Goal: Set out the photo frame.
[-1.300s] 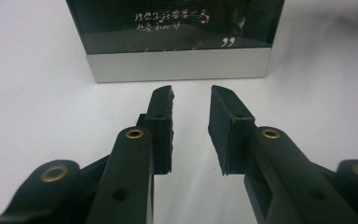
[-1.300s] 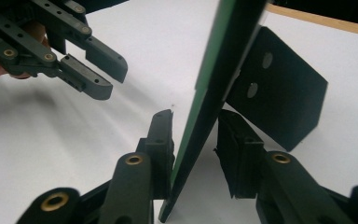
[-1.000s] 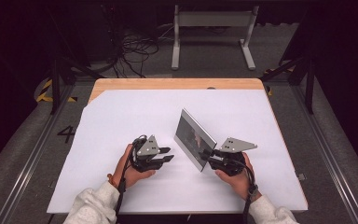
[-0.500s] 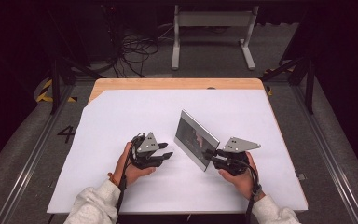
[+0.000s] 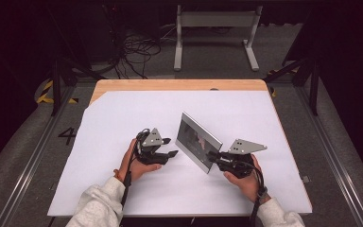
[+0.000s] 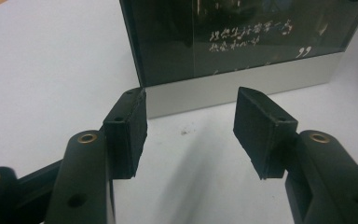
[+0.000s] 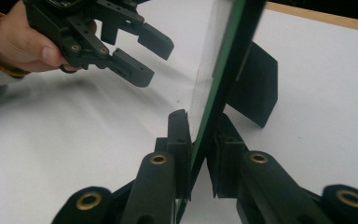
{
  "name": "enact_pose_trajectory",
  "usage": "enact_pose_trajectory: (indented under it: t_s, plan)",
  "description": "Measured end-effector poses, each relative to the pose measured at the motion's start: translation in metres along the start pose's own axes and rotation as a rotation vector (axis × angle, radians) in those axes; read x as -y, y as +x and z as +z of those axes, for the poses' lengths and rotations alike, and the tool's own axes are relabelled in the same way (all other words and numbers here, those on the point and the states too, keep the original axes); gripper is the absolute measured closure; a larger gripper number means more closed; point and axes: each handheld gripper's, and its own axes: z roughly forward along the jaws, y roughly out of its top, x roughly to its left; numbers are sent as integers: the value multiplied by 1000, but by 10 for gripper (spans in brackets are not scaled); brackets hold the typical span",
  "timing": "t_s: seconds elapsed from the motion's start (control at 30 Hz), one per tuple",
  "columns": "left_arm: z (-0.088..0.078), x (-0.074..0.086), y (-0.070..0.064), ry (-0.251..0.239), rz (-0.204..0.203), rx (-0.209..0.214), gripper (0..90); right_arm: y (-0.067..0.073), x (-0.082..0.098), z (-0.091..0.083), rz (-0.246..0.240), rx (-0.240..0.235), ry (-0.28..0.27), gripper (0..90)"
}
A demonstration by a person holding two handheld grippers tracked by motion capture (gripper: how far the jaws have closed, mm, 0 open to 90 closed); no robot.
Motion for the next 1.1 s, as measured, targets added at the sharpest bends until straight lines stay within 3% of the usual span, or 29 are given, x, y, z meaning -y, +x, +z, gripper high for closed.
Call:
enact_pose_trajectory:
  t_s: [0.27,0.5,0.7,0.9,1.1]
  plan:
    - [0,0,2,4,-7,-3,437,-5,-2,2,11,-39,1,843]
    - [6,-1,8,-7,-44,-11,391,-14,-2,2,34,-56,5,838]
    - [11,-3,12,-3,-52,0,374,-10,-2,-2,6,-18,20,801]
    - [18,-6,15,18,-54,41,350,-3,0,-8,-65,26,65,802]
    - [29,-5,17,47,-51,56,340,-3,1,-10,-78,22,87,809]
